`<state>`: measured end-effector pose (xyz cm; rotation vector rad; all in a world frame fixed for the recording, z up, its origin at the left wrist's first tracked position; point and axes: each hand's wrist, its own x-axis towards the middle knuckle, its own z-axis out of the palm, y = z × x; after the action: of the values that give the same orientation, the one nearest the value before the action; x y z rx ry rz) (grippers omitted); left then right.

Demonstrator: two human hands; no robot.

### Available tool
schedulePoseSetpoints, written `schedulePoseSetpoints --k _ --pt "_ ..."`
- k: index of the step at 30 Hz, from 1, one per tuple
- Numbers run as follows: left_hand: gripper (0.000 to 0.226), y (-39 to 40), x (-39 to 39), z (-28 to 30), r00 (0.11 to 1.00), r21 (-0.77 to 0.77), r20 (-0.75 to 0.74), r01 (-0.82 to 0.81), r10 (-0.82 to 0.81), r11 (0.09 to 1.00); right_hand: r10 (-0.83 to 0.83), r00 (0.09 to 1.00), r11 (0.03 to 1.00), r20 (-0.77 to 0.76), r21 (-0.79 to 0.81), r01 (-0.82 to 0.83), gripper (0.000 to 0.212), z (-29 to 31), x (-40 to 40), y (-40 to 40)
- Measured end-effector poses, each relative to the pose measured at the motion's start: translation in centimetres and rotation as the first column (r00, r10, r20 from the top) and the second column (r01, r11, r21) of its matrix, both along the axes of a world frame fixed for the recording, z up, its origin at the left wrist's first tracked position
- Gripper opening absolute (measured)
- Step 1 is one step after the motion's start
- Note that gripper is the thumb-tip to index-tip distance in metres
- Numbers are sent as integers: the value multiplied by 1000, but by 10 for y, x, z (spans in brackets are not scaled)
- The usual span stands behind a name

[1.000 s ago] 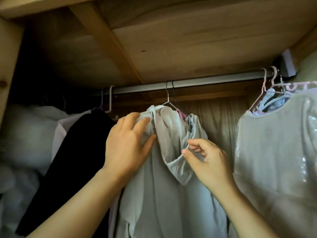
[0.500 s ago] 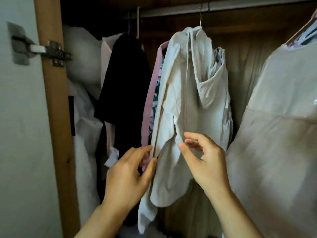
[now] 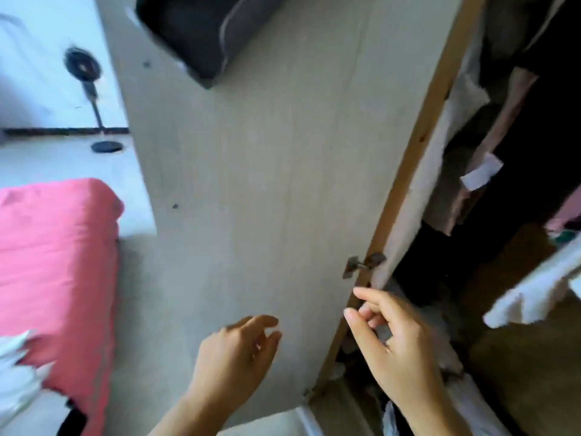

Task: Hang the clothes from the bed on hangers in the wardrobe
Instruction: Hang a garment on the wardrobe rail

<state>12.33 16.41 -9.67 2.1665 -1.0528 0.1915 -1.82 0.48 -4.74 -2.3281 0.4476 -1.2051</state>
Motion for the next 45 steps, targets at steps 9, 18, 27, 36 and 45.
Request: schedulePoseSetpoints --k 9,18,27,36,45 --pt "19 246 -44 -44 765 242 -60 -612 642 753 600 793 799 -107 128 -588 31 -71 84 173" --pt "21 364 -96 -51 358 307 -167 -867 919 393 875 417 460 -248 152 -875 33 -85 131 310" --pt "16 433 -59 -73 165 267 -233 -937 958 226 916 220 290 -335 178 -940 39 -97 198 396" --pt "18 497 55 -88 186 268 -302 -924 935 271 893 207 309 -399 209 -928 38 -99 314 455" --pt "32 560 193 -121 113 423 -419 -853 901 304 879 103 295 -465 361 -885 25 -158 458 527"
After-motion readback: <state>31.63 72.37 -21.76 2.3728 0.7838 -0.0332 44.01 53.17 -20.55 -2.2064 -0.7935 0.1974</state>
